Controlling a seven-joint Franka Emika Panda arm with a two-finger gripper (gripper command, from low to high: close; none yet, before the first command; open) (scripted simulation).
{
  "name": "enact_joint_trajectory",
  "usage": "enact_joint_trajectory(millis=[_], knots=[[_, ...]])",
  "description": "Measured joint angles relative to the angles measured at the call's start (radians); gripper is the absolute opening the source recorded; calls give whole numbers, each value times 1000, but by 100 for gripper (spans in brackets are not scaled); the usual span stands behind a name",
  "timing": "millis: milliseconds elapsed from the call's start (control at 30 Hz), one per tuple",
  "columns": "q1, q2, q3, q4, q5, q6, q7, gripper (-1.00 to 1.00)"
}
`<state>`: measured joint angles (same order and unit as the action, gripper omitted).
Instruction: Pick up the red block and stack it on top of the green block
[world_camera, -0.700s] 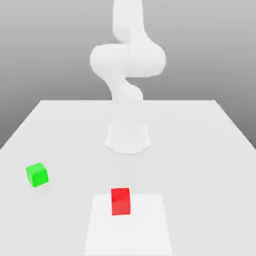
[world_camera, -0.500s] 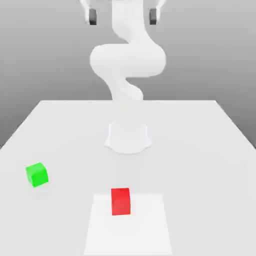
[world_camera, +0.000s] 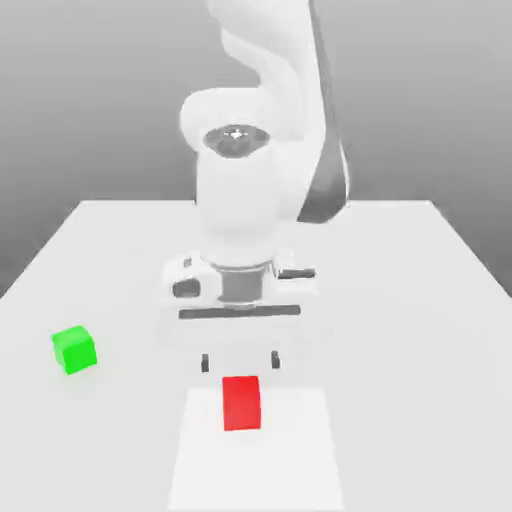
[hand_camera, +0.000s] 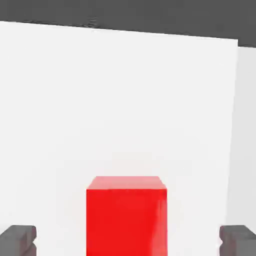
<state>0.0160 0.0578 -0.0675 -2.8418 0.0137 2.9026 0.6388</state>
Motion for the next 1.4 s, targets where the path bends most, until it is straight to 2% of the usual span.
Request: enact_joint_trajectory(millis=[100, 133, 367, 600, 1300, 1400], knots=[[-23, 109, 29, 13, 25, 93, -19, 0], [-31, 141, 38, 18, 32, 120, -24, -100], [-34, 146, 41, 18, 29, 125, -21, -100], [-33, -79, 28, -14, -16, -68, 12, -100], [-549, -223, -286, 7, -141, -226, 520, -100], [-571, -173, -315, 11, -114, -181, 531, -100]])
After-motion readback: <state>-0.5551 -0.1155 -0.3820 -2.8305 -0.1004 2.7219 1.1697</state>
